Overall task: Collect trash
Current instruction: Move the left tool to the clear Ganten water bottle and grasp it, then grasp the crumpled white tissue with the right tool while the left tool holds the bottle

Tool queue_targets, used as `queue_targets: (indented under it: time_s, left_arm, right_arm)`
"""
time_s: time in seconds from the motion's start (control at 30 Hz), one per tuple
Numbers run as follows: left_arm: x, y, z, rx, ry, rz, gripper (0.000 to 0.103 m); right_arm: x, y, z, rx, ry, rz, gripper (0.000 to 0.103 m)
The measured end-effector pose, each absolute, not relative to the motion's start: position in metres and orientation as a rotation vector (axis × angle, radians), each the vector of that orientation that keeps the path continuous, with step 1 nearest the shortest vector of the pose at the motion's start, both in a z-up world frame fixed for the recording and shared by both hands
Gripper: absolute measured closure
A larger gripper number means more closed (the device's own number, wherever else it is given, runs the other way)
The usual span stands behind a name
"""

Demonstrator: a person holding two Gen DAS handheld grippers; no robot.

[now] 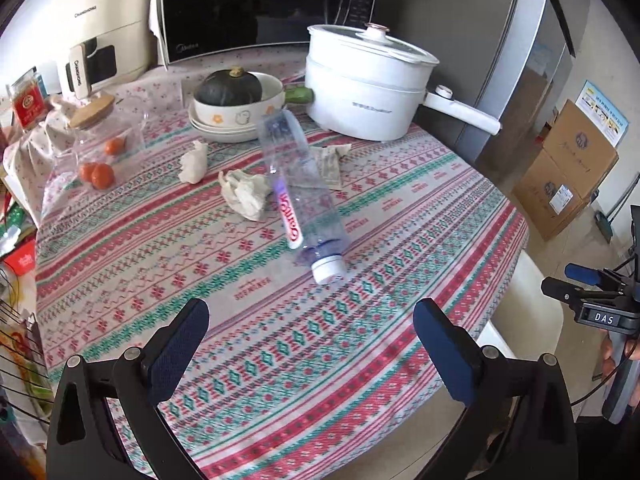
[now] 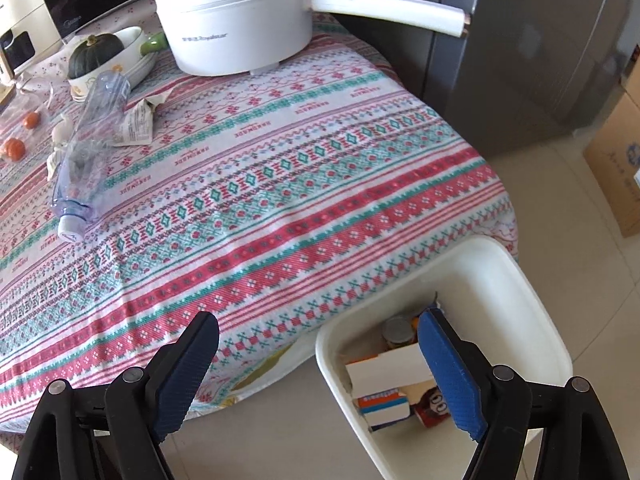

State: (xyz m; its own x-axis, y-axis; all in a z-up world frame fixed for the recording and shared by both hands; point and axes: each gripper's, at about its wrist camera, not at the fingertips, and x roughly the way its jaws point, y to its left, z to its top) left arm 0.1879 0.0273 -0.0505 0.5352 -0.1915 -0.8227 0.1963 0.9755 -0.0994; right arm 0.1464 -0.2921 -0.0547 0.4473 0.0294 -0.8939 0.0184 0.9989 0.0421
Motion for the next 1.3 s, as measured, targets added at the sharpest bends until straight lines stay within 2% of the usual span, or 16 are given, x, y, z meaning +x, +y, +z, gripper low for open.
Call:
queue_targets:
  time_s: [0.13,0.23,0.33,0.7,0.9,0.97,1.3]
  left_arm:
    - [0.209,0.040,-0.055,-0.005,0.975,-0.212,0.000]
    - [0.219,0.037,-0.063,-0.041,0.871,-0.176,0.001]
    - [0.238,0.028,-0.072,-0.057,0.872,-0.176,0.006]
    - [0.298,0.012,-0.118,-0.172,0.933,-0.164,0.007]
    - [0.312,-0.001,-0.143,-0.139,0.996,-0.146,0.019]
    - [0.313,0.001,-0.150,-0.178,1.021,-0.174,0.037]
    - [0.278,0.015,-0.116,-0.179,0.921,-0.184,0.040]
  right_arm:
    - [0.159,-0.277,-0.059,0.023,1.114,0.013,0.017]
    - [0.169,-0.269,-0.062,0.005,1.117,0.010,0.017]
    - [0.179,-0.261,-0.063,-0.039,1.115,0.004,0.017]
    - [0.196,-0.254,-0.075,-0.219,1.111,-0.007,0.017]
    - [0.200,-0.255,-0.076,-0.219,1.119,0.006,0.017]
    - [0.200,-0.254,-0.077,-0.218,1.121,0.008,0.017]
    - [0.194,-0.247,-0.075,-0.238,1.106,0.006,0.017]
